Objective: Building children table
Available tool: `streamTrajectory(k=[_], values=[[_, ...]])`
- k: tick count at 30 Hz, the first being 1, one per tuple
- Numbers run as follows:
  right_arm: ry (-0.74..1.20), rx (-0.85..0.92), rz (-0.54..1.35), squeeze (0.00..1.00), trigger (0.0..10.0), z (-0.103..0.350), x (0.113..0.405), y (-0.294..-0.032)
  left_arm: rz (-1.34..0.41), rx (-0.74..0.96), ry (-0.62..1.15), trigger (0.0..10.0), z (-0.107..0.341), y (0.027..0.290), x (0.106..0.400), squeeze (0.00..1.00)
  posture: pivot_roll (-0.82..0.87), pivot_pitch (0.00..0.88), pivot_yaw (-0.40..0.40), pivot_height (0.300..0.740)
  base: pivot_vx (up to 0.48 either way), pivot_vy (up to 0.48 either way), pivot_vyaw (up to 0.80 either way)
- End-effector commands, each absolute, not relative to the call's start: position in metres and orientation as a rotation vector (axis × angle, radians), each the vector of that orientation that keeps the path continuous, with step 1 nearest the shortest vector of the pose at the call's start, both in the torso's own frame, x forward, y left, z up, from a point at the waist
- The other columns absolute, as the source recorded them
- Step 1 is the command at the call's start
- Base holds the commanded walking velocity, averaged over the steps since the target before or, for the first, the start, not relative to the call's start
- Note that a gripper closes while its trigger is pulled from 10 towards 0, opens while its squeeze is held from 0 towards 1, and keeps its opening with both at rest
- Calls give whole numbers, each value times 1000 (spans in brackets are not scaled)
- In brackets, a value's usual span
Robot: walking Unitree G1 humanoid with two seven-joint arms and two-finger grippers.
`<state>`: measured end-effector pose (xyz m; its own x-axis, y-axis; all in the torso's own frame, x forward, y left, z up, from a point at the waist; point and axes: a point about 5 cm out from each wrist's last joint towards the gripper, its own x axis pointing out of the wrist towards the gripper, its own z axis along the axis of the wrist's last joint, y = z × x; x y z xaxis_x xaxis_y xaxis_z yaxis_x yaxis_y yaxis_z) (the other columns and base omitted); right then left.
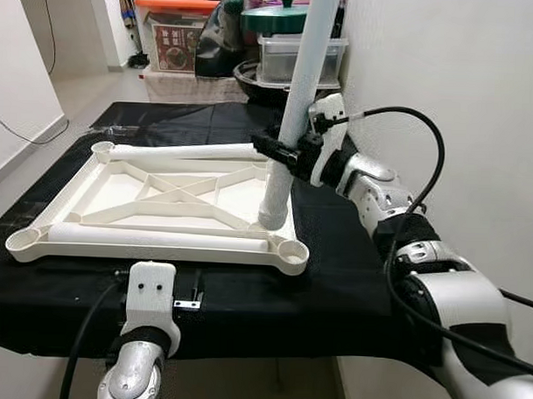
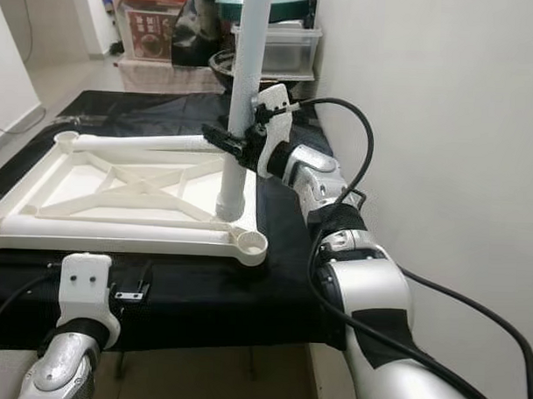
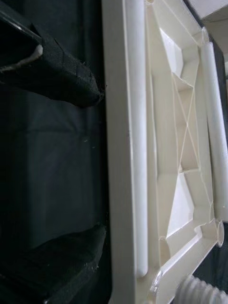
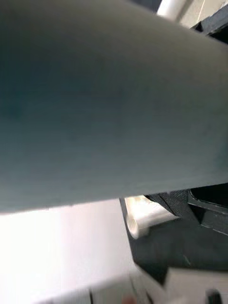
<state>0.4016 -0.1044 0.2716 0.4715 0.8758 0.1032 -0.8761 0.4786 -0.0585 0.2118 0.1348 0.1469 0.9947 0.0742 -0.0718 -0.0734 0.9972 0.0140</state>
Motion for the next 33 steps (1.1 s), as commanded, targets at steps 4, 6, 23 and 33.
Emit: streamTrajectory(k=[4, 6, 23, 33], values=[[-97, -86, 1234, 0, 10000, 278, 396, -97, 20, -38, 64, 10000, 155, 124, 203, 0, 73, 156, -17, 740, 0, 0, 0], [-93, -82, 1235, 0, 10000, 281, 396, -98, -4, -31, 66, 10000, 157, 119, 198, 0, 84, 182, -21, 740, 0, 0, 0], [-81, -212, 1361, 0, 10000, 280, 390, -106, -34, -31, 118, 10000, 159, 115, 173, 0, 126, 279, -8, 740, 0, 0, 0], [-128, -217, 1437, 0, 10000, 305, 386, -118, -37, -21, 142, 10000, 160, 117, 168, 0, 136, 292, 5, 740, 0, 0, 0]])
